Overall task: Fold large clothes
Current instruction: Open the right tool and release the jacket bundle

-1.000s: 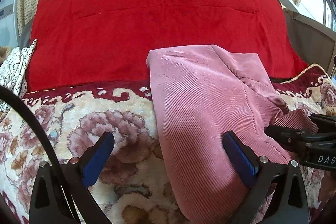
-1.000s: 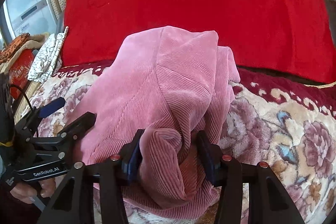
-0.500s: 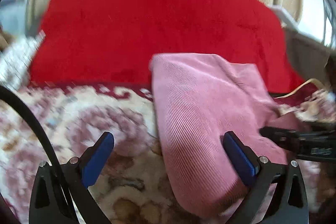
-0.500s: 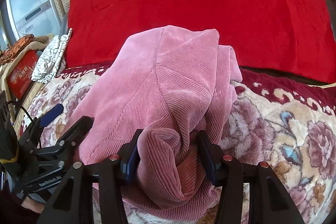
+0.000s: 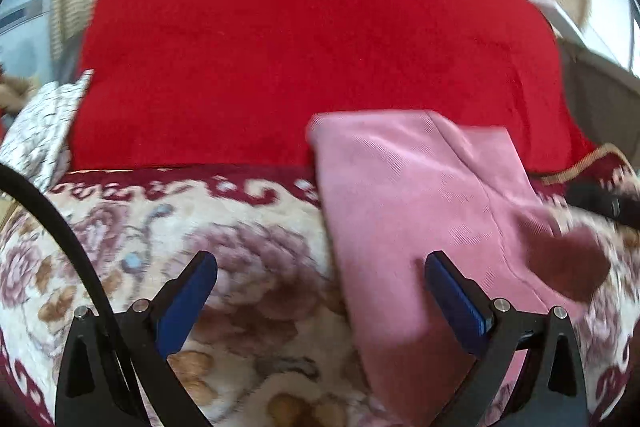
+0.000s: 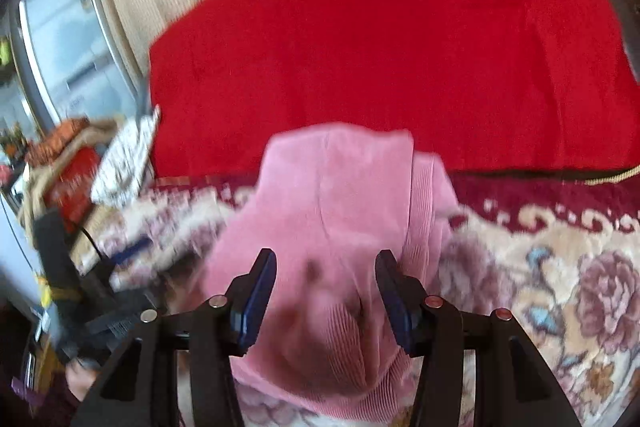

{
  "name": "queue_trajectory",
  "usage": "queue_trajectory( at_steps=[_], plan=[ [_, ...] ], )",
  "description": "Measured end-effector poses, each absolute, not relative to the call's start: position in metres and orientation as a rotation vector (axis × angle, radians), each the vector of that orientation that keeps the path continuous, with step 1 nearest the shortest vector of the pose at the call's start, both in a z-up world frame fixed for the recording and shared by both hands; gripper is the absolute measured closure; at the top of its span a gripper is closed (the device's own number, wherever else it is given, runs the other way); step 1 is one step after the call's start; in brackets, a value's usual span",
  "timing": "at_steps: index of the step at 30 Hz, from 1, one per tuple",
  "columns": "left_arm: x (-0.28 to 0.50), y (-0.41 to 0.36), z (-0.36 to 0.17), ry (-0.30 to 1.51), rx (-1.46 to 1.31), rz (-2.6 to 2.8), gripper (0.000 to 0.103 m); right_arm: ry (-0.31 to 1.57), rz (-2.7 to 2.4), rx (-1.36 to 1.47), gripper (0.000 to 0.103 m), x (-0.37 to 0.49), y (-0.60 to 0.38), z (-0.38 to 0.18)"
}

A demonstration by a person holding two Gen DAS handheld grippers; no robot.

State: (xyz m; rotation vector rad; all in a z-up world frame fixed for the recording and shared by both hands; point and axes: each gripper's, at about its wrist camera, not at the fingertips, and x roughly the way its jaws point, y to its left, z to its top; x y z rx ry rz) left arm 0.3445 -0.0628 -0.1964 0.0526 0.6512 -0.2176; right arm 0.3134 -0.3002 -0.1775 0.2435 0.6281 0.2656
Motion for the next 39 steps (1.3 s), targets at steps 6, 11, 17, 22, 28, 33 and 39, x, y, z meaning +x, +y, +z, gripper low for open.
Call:
queue_trajectory(
  at_steps=[6,11,17,22,28,33,39],
  plan=[
    [0.342,-0.077,-0.21,0.691,0.082,-0.278,0.0,0.785,0.262,0.28,0.065,0.359,-0.295,-0.229],
    [0.334,-0.077,-0.2,0.641,0.108,-0.253,0.0,0.72,0.268,0.297,0.064,0.353,-0.302,-0.205],
    [0.335,-0.074,-0.191,0.616,0.115,-0.193,0.0,0.706,0.216,0.319,0.064,0.368,-0.306,-0.198],
    [0.339,-0.079,-0.198,0.642,0.127,-0.239,0.0,0.767,0.184,0.246,0.064,0.382,-0.292,-0.218],
    [0.336,-0.081,-0.194,0.637,0.142,-0.226,0.0,0.741,0.221,0.312,0.064,0.363,-0.302,-0.203],
    [0.334,-0.084,-0.192,0.625,0.165,-0.215,0.0,0.636,0.26,0.366,0.021,0.336,-0.322,-0.186],
    [0.336,-0.082,-0.193,0.626,0.163,-0.215,0.0,0.663,0.265,0.405,0.021,0.335,-0.337,-0.189]
  ],
)
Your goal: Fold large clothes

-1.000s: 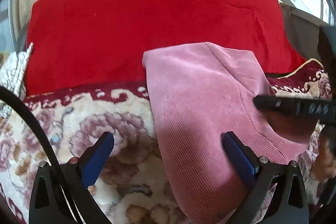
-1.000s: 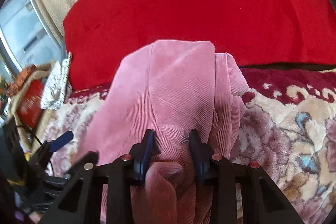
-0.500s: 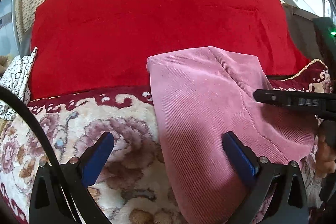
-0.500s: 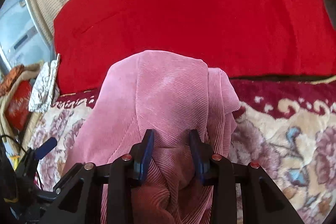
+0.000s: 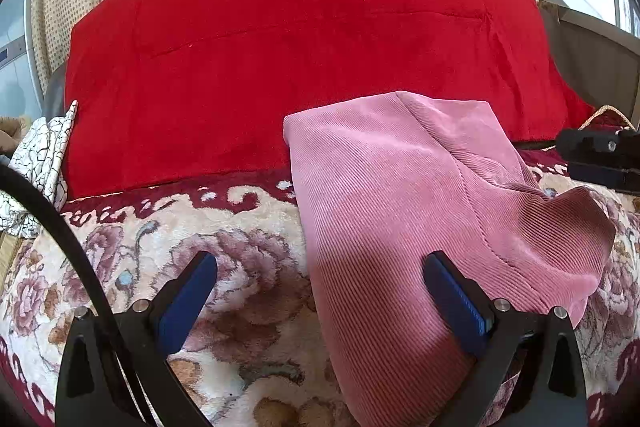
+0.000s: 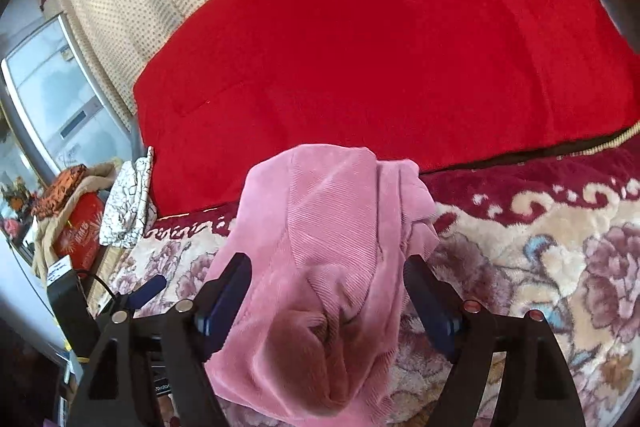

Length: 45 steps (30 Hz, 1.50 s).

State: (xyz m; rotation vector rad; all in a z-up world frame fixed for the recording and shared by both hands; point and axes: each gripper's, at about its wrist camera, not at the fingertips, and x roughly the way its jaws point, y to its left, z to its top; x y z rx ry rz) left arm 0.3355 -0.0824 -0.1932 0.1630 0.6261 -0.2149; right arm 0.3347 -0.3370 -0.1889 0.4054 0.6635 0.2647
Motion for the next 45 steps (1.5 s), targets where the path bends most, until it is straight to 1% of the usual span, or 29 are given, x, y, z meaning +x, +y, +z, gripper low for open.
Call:
queue_trajectory(
  at_steps=[13,21,24,26,28,31,38,40,45],
  plan=[
    [0.338,-0.082,-0.193,0.656,0.139,-0.249,0.0,0.747,0.289,0.42,0.021,0.338,-0.348,-0.209],
    [0.364,-0.046,-0.209,0.826,-0.126,-0.393,0.0,0.77,0.35,0.493,0.021,0.341,-0.359,-0.222],
    [0.358,-0.033,-0.193,0.728,-0.111,-0.309,0.0,0.78,0.364,0.542,0.02,0.343,-0.367,-0.227],
    [0.355,-0.024,-0.186,0.693,-0.145,-0.354,0.0,0.787,0.374,0.563,0.019,0.346,-0.372,-0.232],
    [0.361,-0.019,-0.191,0.74,-0.212,-0.44,0.0,0.799,0.387,0.595,0.018,0.35,-0.376,-0.238],
    [0.372,-0.02,-0.206,0.84,-0.3,-0.535,0.0,0.834,0.415,0.674,0.015,0.357,-0.384,-0.254],
    [0.382,-0.04,-0.226,0.951,-0.382,-0.651,0.0,0.891,0.522,0.881,0.014,0.382,-0.387,-0.295],
    [0.384,-0.046,-0.232,0.984,-0.402,-0.671,0.0,0.865,0.535,0.894,0.012,0.386,-0.385,-0.297],
    [0.387,-0.059,-0.24,1.005,-0.445,-0.697,0.0,0.837,0.58,0.843,0.012,0.396,-0.363,-0.294]
  ],
)
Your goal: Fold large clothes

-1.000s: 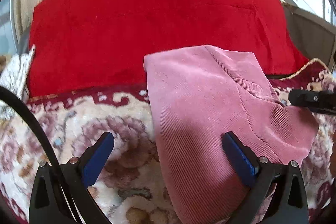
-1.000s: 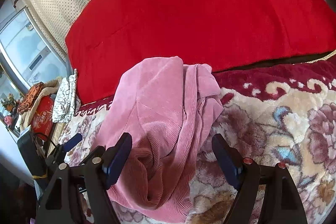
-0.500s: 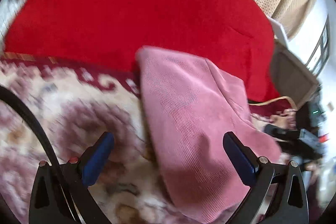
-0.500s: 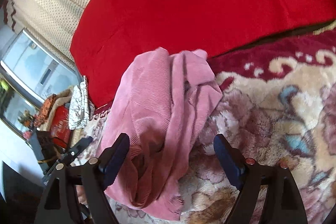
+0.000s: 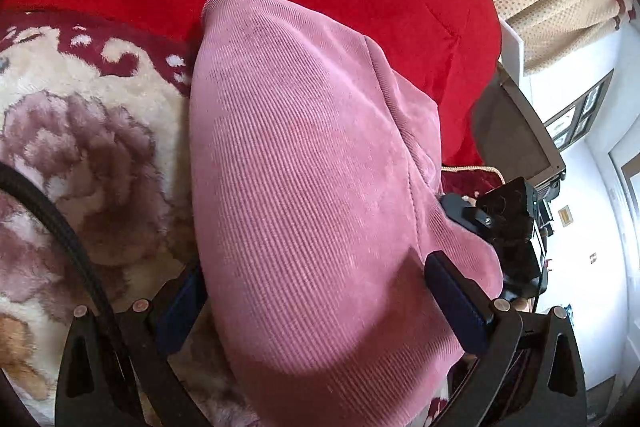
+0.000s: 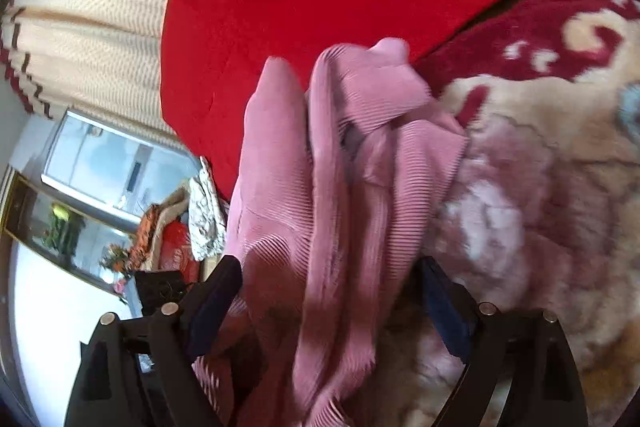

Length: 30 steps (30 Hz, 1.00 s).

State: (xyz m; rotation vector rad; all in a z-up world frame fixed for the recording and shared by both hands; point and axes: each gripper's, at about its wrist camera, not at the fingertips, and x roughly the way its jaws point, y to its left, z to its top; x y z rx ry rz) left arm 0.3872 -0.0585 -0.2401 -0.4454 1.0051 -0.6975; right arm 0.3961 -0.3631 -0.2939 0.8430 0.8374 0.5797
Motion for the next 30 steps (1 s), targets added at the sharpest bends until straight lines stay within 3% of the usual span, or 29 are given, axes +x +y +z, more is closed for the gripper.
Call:
queue_trajectory(
  at_steps=[3,5,7,11,13,25,30],
  plan=[
    [0.387,-0.06,-0.238,0.983,-0.464,-0.702,0.0,0.83,0.572,0.811,0.017,0.399,-0.353,-0.29],
    [0.384,-0.058,-0.236,0.963,-0.472,-0.702,0.003,0.825,0.555,0.79,0.03,0.397,-0.348,-0.285],
    [0.381,-0.059,-0.232,0.94,-0.452,-0.692,0.011,0.816,0.545,0.766,0.042,0.394,-0.343,-0.277],
    [0.378,-0.058,-0.223,0.897,-0.409,-0.686,0.022,0.78,0.512,0.679,0.049,0.384,-0.33,-0.257],
    [0.375,-0.056,-0.216,0.879,-0.4,-0.694,0.028,0.757,0.509,0.647,0.051,0.377,-0.325,-0.247],
    [0.306,-0.038,-0.174,0.795,-0.356,-0.741,0.029,0.657,0.553,0.547,0.052,0.306,-0.317,-0.201],
    [0.265,-0.046,-0.167,0.778,-0.289,-0.721,0.029,0.634,0.562,0.581,0.052,0.261,-0.323,-0.21]
  ],
)
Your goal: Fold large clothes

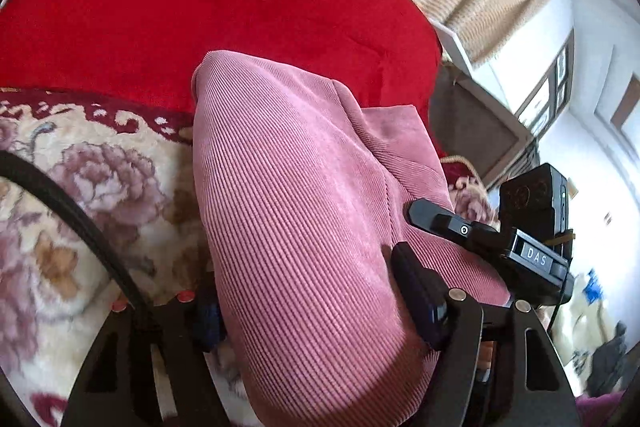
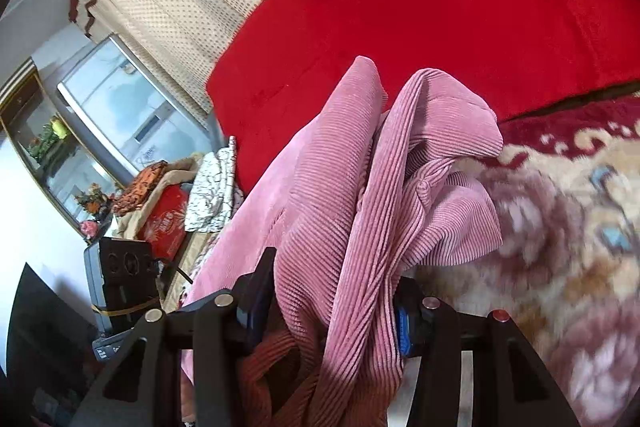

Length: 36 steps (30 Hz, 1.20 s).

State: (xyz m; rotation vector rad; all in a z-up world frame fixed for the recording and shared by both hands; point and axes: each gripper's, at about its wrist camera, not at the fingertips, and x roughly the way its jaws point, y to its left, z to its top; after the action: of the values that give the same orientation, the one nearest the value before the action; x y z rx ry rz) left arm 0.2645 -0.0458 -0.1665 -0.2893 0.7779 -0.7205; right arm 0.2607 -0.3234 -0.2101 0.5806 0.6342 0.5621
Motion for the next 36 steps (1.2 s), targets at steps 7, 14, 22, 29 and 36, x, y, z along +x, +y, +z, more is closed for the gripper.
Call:
queue_trajectory(
  at_steps=[7,14,22,29,36],
  plan=[
    [0.249,-0.061,-0.214,0.922,-0.137,-0.563,0.021,0.857,0.48,0.676,0.046,0.251,-0.314,-0.282],
    [0.231,-0.047,-0.196,0.858,-0.108,-0.532,0.02,0.825,0.365,0.582,0.033,0.227,-0.33,-0.243],
    [0.207,-0.054,-0.174,0.694,-0.003,-0.478,0.016,0.634,0.358,0.386,0.041,0.224,-0.331,-0.174],
    [0.22,-0.06,-0.199,0.796,0.002,-0.453,0.014,0.872,0.3,0.407,0.073,0.312,-0.299,-0.243],
    [0.182,-0.064,-0.165,0.648,0.079,-0.309,0.014,0.792,0.25,0.297,0.071,0.258,-0.296,-0.2]
  ],
)
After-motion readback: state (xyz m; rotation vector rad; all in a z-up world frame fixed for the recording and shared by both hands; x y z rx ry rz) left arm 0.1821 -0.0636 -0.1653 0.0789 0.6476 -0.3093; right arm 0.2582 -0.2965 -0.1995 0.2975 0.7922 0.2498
